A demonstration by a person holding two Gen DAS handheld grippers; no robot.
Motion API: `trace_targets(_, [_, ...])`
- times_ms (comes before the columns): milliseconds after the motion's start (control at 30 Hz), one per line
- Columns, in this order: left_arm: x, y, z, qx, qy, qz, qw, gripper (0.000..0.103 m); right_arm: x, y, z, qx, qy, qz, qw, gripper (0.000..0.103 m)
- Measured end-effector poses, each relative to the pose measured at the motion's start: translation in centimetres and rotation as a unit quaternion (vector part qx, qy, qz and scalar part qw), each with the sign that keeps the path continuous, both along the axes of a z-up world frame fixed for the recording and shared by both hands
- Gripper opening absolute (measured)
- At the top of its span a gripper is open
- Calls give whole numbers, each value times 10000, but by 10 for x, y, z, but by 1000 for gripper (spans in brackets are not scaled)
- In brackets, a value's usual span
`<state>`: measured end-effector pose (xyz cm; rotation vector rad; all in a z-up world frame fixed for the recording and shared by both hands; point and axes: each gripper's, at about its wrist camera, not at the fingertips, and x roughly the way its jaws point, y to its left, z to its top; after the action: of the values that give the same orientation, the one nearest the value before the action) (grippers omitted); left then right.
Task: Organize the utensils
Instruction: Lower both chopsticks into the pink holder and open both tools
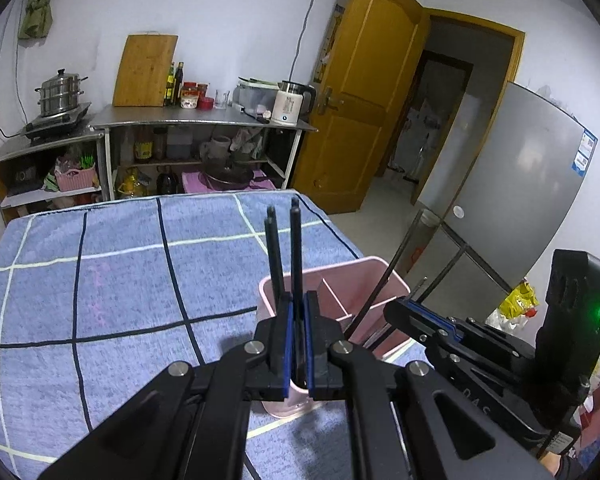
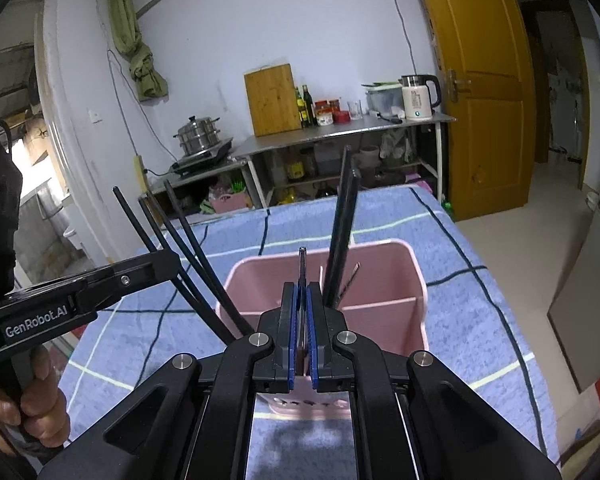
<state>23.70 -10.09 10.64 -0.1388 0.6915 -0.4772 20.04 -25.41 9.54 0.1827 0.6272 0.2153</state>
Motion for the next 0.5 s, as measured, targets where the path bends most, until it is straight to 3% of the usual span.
trace_targets(300, [-6,5,1,51,-71,12,10000,8,-8,1,6,-32,-55,-18,10000,9])
trace_targets(367, [-10,7,6,22,-138,32,9999,14,-10,0,11,-46,-121,-20,9999,15])
trace_targets(500, [-16,10,17,-6,-262,39,9996,19,-20,1,21,-125,-255,-20,9996,17])
